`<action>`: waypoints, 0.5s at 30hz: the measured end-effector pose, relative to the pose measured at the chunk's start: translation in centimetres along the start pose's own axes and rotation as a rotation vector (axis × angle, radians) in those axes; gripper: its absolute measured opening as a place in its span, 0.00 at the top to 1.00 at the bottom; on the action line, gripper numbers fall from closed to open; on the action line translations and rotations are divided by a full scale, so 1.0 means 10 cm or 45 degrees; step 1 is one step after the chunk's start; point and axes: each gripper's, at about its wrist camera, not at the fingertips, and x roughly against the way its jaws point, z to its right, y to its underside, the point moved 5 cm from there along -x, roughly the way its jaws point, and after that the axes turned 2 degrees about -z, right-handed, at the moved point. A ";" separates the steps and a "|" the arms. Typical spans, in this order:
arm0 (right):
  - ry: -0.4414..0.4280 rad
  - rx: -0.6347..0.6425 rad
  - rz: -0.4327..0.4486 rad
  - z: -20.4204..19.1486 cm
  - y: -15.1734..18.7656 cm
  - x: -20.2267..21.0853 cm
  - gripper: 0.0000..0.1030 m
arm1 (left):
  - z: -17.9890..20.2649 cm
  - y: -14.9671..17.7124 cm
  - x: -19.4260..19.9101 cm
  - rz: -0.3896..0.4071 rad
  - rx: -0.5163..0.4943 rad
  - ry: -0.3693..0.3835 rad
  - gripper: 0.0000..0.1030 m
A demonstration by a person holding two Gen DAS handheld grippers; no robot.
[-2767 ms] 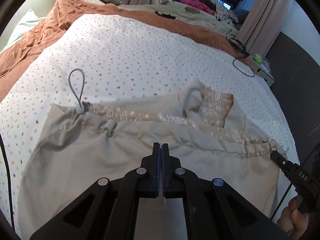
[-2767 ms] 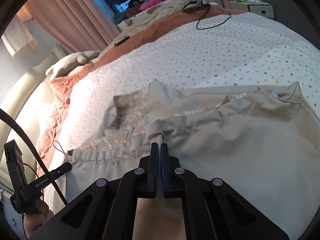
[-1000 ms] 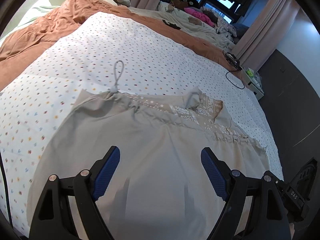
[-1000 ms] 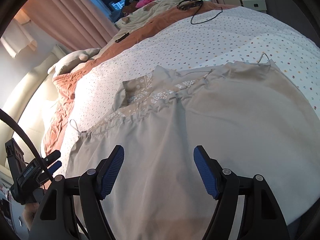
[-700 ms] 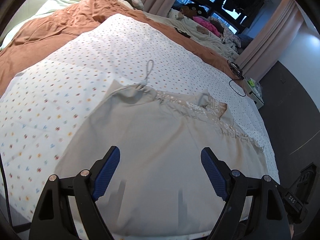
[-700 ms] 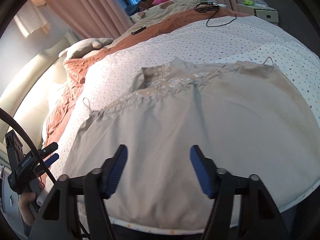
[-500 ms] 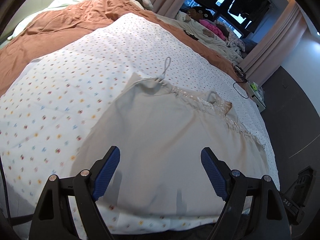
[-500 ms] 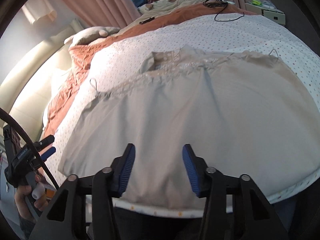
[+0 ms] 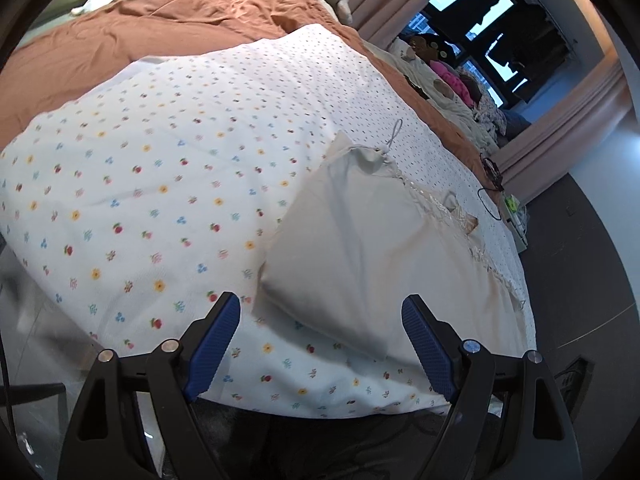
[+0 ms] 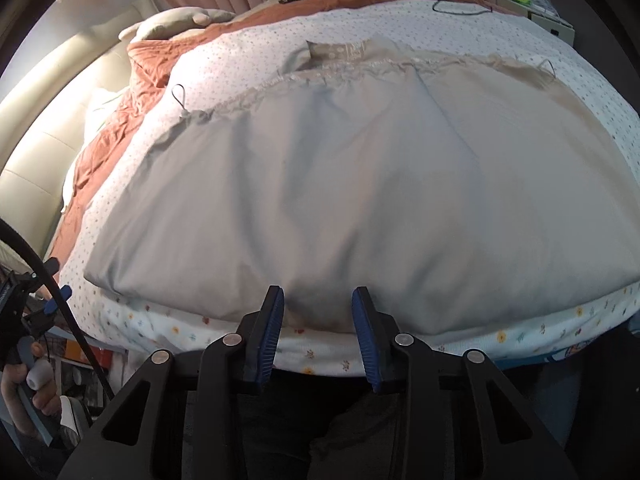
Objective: Fold large clothes
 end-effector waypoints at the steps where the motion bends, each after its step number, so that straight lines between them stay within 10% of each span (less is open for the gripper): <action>1: 0.004 -0.005 -0.007 0.00 0.00 -0.03 0.68 | -0.03 0.00 -0.02 -0.007 0.013 0.011 0.18; 15: 0.035 -0.027 -0.058 -0.06 -0.27 -0.41 0.68 | -0.15 0.04 -0.70 -0.160 0.172 0.116 0.53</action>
